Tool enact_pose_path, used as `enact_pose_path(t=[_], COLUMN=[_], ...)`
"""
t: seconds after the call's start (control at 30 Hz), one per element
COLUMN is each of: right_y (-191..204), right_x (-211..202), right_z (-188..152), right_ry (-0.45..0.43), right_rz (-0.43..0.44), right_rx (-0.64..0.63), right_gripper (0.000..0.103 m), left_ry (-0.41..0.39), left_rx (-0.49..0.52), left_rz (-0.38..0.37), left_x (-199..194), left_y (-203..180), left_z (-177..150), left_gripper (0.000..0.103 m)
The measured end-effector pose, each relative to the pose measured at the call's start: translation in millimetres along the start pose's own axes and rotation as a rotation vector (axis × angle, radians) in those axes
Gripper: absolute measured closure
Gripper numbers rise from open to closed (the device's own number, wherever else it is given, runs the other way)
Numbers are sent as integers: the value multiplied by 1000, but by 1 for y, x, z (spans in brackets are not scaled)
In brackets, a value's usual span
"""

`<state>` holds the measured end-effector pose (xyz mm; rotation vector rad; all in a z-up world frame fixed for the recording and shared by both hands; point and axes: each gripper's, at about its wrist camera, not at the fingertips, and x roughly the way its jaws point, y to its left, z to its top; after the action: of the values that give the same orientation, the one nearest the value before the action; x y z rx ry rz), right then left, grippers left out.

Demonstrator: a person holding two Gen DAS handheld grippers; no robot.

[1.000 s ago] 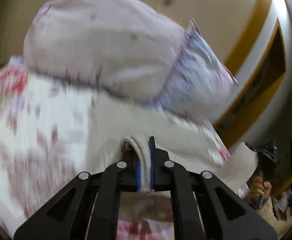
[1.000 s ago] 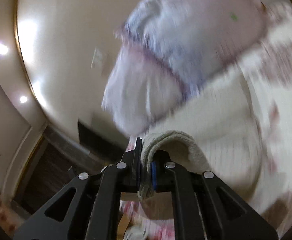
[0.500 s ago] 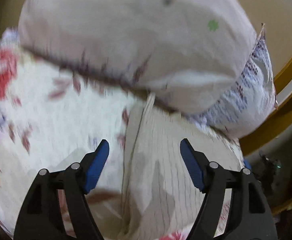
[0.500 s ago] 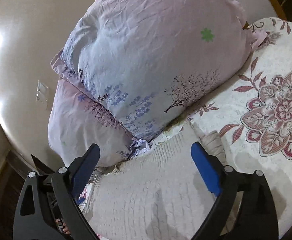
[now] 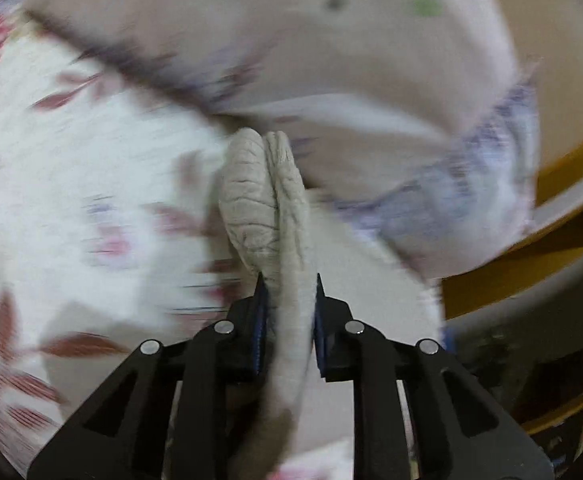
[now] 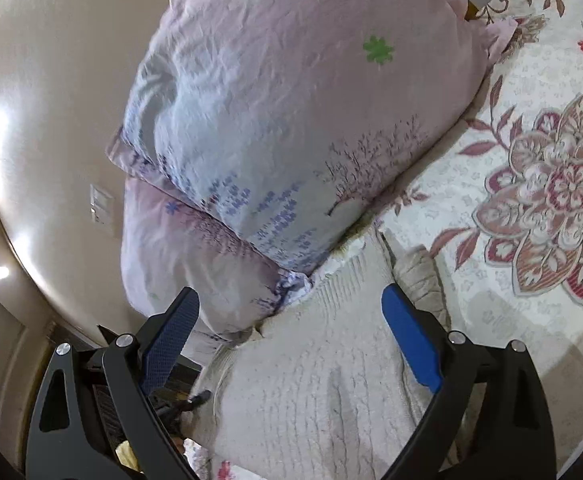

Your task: Fold small clothes

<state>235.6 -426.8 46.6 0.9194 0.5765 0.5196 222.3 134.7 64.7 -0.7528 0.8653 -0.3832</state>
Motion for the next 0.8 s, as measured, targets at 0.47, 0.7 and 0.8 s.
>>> enact_pose_path(t=[0.47,0.7,0.8], right_y=[-35,-53,-52], right_x=[-14,0,13], right_z=[40,38,30], right_ry=[83,245,333], right_rz=[-127,-183,-153], right_rx=[19,104,87], right_gripper=[6,5,5], left_ry=[233,111,177], left_rx=[28,266,314], left_rz=[-530,9,108], left_x=[165,106,119], left_y=[-196,-149,-138], left_z=[-65,-60,-69], left_gripper=[59,22,21])
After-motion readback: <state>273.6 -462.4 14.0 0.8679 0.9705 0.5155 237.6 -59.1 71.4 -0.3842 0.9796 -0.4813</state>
